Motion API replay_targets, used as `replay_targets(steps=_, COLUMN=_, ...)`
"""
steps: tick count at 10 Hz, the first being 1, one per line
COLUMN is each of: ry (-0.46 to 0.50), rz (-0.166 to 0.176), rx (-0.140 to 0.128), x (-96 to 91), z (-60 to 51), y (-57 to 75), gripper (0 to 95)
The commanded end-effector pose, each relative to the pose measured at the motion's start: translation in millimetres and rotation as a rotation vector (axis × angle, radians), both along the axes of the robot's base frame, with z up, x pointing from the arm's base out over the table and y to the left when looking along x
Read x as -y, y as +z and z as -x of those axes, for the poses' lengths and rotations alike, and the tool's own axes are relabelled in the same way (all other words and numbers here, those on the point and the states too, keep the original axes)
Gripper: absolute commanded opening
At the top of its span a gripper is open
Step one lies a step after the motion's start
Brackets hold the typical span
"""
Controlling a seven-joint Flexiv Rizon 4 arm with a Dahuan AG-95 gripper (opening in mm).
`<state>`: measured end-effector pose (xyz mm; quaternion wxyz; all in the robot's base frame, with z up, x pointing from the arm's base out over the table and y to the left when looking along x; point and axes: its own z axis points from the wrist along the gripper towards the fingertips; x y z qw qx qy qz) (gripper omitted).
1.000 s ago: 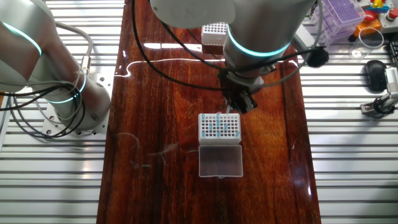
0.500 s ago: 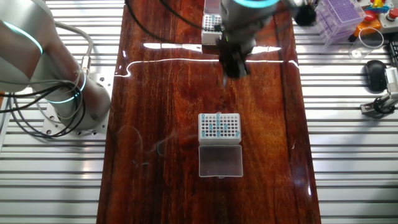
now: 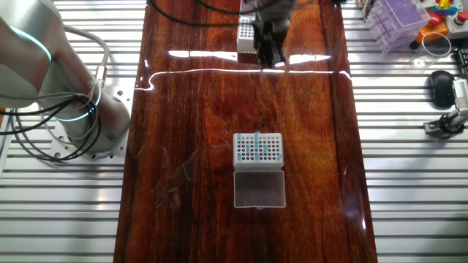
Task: Transfer all medium pipette tips from one holder to another
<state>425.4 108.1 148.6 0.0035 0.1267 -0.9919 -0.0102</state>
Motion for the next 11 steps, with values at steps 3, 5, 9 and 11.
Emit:
replay_targets(steps=3, ry=-0.017, rz=0.002, rx=0.001, x=-17.3, z=10.4, y=4.3, gripper=0.0)
replay_targets(steps=5, ry=0.045, rz=0.017, rx=0.004, x=-17.3, z=10.4, y=4.3, gripper=0.0)
replay_targets(steps=9, ry=0.221, rz=-0.014, rx=-0.029, x=-17.3, z=10.4, y=4.3, gripper=0.0)
replay_targets(steps=11, ry=0.217, rz=-0.014, rx=-0.026, x=-19.8, z=10.2, y=4.7, gripper=0.0)
